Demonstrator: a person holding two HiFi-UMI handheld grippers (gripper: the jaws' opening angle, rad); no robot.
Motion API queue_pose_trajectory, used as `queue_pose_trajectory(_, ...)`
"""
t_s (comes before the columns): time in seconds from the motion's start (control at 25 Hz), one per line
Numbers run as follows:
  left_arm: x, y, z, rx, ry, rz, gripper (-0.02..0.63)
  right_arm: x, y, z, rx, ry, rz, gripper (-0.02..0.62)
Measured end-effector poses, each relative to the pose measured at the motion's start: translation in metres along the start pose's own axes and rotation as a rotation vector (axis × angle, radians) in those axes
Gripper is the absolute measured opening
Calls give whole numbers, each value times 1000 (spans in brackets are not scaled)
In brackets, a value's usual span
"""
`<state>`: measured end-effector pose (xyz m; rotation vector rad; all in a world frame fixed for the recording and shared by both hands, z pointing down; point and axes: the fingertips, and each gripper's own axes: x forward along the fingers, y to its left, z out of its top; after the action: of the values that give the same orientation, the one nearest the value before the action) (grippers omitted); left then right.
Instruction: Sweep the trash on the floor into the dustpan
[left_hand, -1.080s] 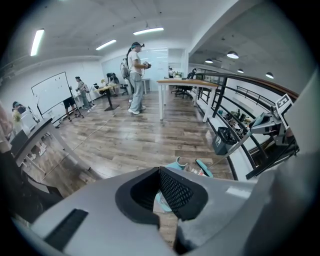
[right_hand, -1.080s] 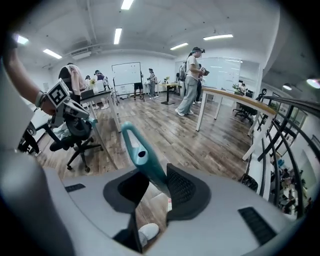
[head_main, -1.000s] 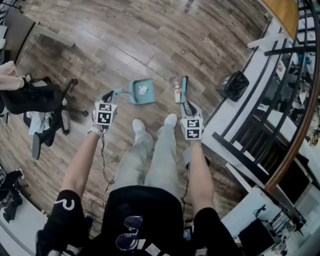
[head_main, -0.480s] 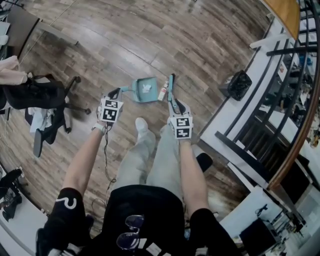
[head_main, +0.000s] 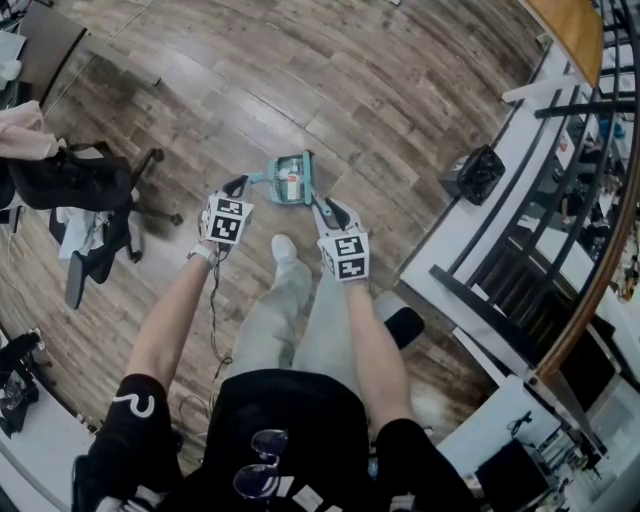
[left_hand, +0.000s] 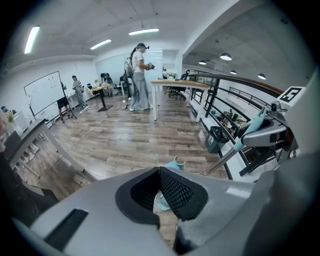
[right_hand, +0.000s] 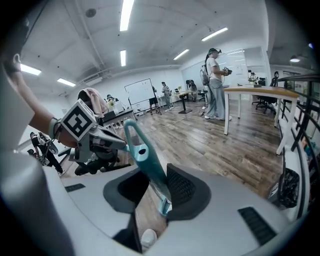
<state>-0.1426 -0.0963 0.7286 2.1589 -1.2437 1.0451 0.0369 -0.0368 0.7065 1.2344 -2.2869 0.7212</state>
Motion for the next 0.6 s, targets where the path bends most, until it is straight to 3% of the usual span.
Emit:
queue_pose_trajectory(0.28,0,0,1,-1,-3,-4,2,-1,11,8,8,-16,50,103)
queue_pose_trajectory(0.6,1,2,1,-1,3,-8,2,-3,2,2,-37,5,-4,92)
